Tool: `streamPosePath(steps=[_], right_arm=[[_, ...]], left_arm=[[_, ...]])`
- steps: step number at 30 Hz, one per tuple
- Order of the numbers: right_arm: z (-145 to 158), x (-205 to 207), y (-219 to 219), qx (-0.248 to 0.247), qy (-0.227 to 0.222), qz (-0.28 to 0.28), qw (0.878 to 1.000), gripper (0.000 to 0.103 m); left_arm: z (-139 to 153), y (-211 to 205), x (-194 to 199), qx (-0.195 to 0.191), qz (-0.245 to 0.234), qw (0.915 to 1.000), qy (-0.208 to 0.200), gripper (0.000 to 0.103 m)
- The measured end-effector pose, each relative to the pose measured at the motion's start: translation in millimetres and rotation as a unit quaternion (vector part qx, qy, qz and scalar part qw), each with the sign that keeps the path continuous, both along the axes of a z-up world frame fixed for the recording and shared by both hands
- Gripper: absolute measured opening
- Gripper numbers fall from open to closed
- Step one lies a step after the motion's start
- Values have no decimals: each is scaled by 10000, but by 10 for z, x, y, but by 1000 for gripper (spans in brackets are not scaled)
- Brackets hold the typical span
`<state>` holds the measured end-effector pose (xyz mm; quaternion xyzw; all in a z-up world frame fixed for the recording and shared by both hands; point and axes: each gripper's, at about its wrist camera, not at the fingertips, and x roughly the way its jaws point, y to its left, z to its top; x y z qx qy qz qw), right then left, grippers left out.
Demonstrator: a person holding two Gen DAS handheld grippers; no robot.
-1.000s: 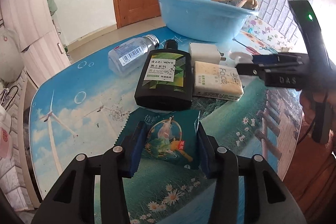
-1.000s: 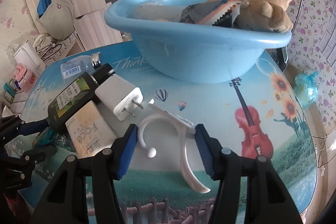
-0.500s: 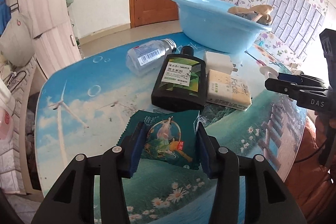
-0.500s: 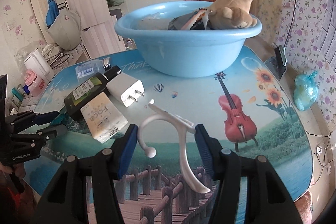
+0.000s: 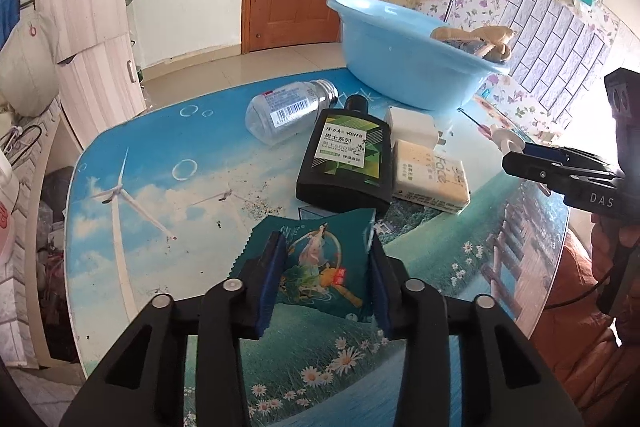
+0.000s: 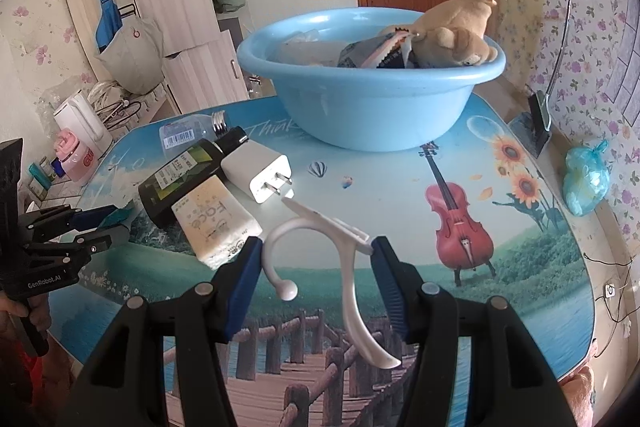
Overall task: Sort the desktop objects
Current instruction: 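Grasp the green pouch with left gripper while right grasps the white hook, then lift the green pouch and white hook and carry both over the basin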
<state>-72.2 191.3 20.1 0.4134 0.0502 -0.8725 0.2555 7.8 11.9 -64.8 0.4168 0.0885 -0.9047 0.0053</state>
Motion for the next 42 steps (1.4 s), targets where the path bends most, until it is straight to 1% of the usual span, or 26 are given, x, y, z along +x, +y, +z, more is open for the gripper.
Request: streamPosePath(steps=[1, 3, 7, 9, 12, 20, 26, 34, 42], right_arm=[[19, 6, -2, -26, 21, 11, 10000, 55], [63, 19, -7, -70, 61, 42, 9999, 55], [170, 59, -20, -185, 166, 138, 9996, 55], [216, 72, -25, -230, 225, 176, 9993, 55], [260, 83, -16, -292, 264, 196, 9990, 55], [444, 107, 48, -532, 428, 232, 9974, 55], [599, 93, 53, -688, 583, 291, 9955, 55], [843, -34, 26, -867, 899, 388, 9914, 55], [941, -443, 114, -984, 1034, 173, 9896, 55]], left_arm=[[29, 11, 8, -50, 21, 10000, 28, 22], [88, 25, 8, -64, 27, 10000, 62, 18], [155, 58, -8, -92, -1, 9999, 123, 12], [167, 65, -13, -102, 16, 9999, 94, 8], [262, 86, 17, -93, -13, 9998, 196, 8], [666, 149, 42, -79, -69, 9979, 646, 8], [868, 194, -27, -36, -160, 9966, 810, 8], [1087, 333, -423, 58, -453, 9946, 930, 8], [1243, 560, -1117, 104, -859, 9912, 1000, 8]])
